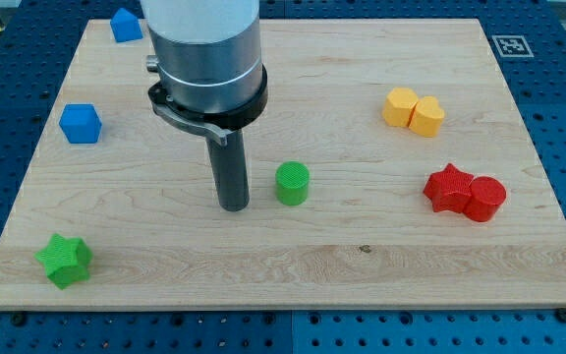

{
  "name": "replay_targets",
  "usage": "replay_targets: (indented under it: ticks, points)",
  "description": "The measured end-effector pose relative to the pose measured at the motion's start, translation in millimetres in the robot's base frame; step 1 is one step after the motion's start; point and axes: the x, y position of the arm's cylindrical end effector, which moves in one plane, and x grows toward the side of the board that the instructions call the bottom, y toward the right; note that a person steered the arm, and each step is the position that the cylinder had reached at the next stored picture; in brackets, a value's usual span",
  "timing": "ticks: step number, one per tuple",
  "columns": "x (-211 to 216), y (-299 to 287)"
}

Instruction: Move your arm to the bottom left of the board

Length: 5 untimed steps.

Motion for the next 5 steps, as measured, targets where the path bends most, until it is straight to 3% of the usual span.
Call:
replay_targets:
  ticks: [5]
  points:
    - [-8,-60]
